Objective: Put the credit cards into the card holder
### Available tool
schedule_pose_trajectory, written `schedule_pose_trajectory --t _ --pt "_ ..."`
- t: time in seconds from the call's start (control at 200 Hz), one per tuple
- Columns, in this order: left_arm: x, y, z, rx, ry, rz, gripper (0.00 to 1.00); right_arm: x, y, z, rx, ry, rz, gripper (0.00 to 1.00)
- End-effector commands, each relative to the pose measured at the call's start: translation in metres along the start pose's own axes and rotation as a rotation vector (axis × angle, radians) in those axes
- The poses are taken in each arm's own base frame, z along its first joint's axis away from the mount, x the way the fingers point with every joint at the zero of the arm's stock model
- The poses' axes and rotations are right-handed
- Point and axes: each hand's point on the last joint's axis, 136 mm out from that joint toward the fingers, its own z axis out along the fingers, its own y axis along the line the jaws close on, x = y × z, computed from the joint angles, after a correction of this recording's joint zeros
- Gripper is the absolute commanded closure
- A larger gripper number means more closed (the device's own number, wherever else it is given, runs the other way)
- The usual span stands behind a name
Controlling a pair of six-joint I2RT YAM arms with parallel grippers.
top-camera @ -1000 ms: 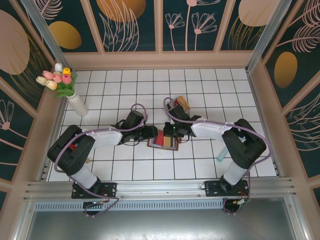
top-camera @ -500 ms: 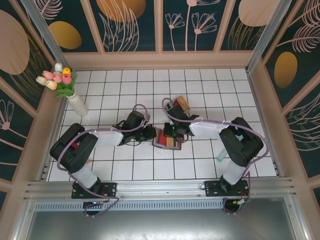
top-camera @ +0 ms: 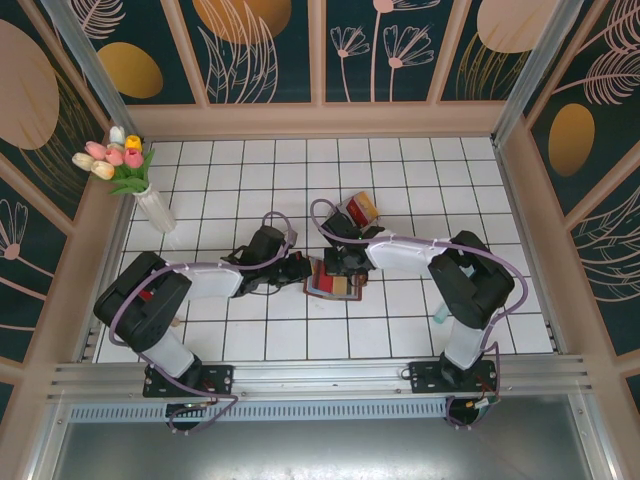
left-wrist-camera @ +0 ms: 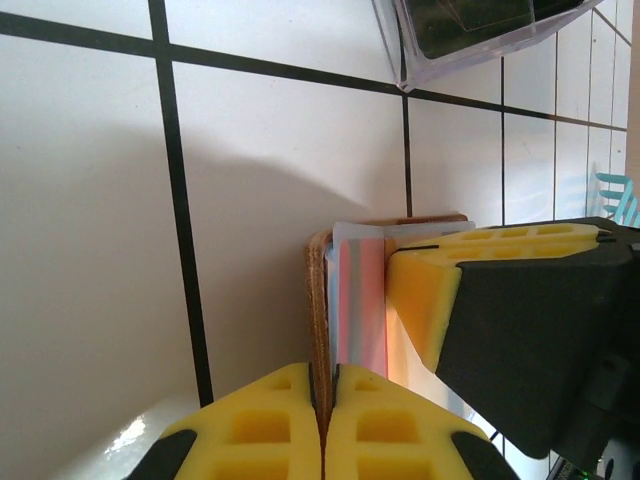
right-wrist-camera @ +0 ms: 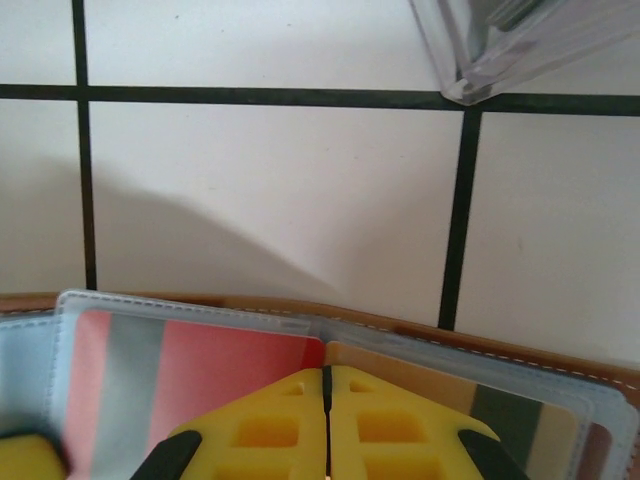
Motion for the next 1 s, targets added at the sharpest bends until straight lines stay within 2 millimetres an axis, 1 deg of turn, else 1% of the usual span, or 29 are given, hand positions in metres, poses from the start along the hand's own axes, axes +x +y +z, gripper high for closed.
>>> schedule_pose_trajectory --t 0.0,0.04,0.085,0.175,0.26,0.29,0.35,0.445,0.535,0.621,0.726,0.881,0.911,0.996 --pt "-0.002 0.003 -0.006 -0.009 -0.027 -0.01 1.0 0.015 -0.038 -0.003 0.172 0.036 -0.005 0.92" --pt "-0.002 0.004 -0.006 -0.011 -0.027 -0.012 1.0 0.013 -0.04 -0.003 0.188 0.035 -0.005 0.92" --pt "-0.002 0.003 -0.006 -0.009 -0.029 -0.012 1.0 0.011 -0.037 -0.003 0.179 0.029 -0.008 0.91" --pt "-0.002 0.001 -0.008 -0.001 -0.03 -0.008 1.0 0.003 -0.021 -0.01 0.107 0.004 -0.007 0.91" --pt "-0.006 -0.004 -0.013 0.0 -0.047 -0.002 1.0 -0.013 -0.008 -0.031 0.043 -0.067 0.014 0.89" --pt "-0.008 -0.005 -0.015 -0.009 -0.053 0.003 1.0 -0.018 -0.008 -0.039 0.031 -0.094 0.026 0.86" --pt "-0.012 -0.005 -0.018 -0.03 -0.063 0.012 1.0 -0.024 -0.015 -0.051 0.019 -0.128 0.063 0.8" --pt "-0.016 -0.003 -0.022 -0.069 -0.079 0.016 1.0 -0.023 -0.027 -0.058 -0.019 -0.125 0.103 0.62" --pt "-0.017 -0.001 -0.025 -0.101 -0.076 0.021 1.0 -0.015 -0.031 -0.058 -0.045 -0.101 0.106 0.54" --pt "-0.017 -0.002 -0.025 -0.105 -0.072 0.024 1.0 -0.006 -0.025 -0.055 -0.076 -0.067 0.096 0.48" --pt "-0.016 -0.001 -0.025 -0.101 -0.072 0.016 1.0 -0.002 -0.02 -0.047 -0.068 -0.038 0.081 0.46" --pt "-0.016 0.0 -0.024 -0.108 -0.07 0.015 1.0 0.005 -0.02 -0.038 0.034 -0.019 0.041 0.45" --pt "-0.015 0.0 -0.024 -0.107 -0.068 0.015 1.0 0.006 -0.021 -0.038 0.057 -0.019 0.033 0.45" --pt "-0.015 -0.001 -0.024 -0.106 -0.065 0.018 1.0 0.007 -0.032 -0.036 0.158 -0.023 0.02 0.46"
